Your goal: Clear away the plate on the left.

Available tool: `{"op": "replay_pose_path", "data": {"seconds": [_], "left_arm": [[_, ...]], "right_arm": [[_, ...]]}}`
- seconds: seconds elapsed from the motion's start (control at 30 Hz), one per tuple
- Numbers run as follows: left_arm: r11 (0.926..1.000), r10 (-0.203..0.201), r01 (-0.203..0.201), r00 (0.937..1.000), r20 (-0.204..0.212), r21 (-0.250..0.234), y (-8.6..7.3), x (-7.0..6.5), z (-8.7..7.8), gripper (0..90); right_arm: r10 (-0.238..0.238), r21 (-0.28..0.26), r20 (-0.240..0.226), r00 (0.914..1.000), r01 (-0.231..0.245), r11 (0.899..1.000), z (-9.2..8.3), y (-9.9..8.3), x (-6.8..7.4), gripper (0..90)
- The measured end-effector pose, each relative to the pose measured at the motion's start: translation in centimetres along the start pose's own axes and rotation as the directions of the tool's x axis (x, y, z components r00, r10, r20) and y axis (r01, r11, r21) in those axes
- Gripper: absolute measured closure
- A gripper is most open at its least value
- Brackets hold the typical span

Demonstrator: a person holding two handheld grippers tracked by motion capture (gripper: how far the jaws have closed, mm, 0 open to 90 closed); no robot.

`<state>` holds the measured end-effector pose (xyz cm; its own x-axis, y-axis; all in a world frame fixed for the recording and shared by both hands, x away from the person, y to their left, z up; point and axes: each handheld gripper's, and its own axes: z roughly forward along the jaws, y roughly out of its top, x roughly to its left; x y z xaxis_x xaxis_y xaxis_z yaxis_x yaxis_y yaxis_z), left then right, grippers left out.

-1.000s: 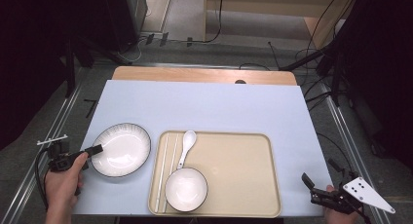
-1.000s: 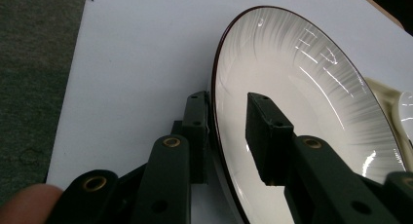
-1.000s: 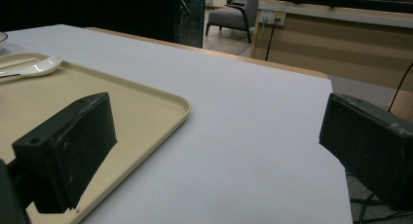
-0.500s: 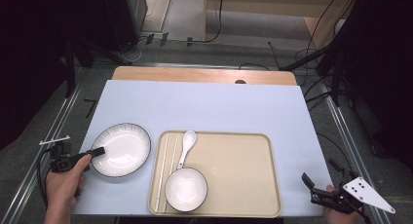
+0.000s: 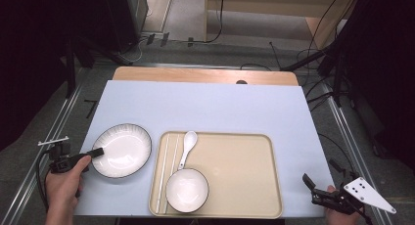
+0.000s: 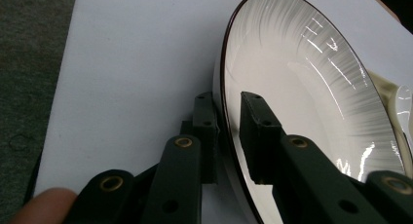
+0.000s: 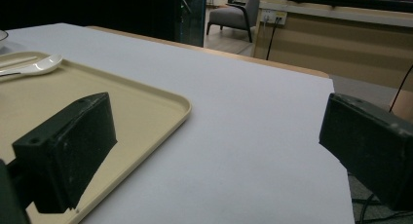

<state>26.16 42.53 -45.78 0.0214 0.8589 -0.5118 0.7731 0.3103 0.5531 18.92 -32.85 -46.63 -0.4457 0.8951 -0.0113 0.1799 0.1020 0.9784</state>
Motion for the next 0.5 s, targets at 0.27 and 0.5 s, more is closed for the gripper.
{"op": "replay_pose_path", "data": {"seconds": [0.27,0.5], "left_arm": [[0.9966,-0.013,0.015,0.9995,0.029,-0.081,0.0,-0.6,-0.5,85.0],[0.9926,0.026,-0.02,0.9986,0.045,-0.12,-0.1,-1.1,-0.8,86.0]], "right_arm": [[-0.004,-0.004,0.001,1.0,0.004,1.0,-0.1,0.0,-0.1,0.2],[0.0,-0.007,0.004,1.0,0.0,1.0,-0.1,0.0,-0.1,0.2]]}}
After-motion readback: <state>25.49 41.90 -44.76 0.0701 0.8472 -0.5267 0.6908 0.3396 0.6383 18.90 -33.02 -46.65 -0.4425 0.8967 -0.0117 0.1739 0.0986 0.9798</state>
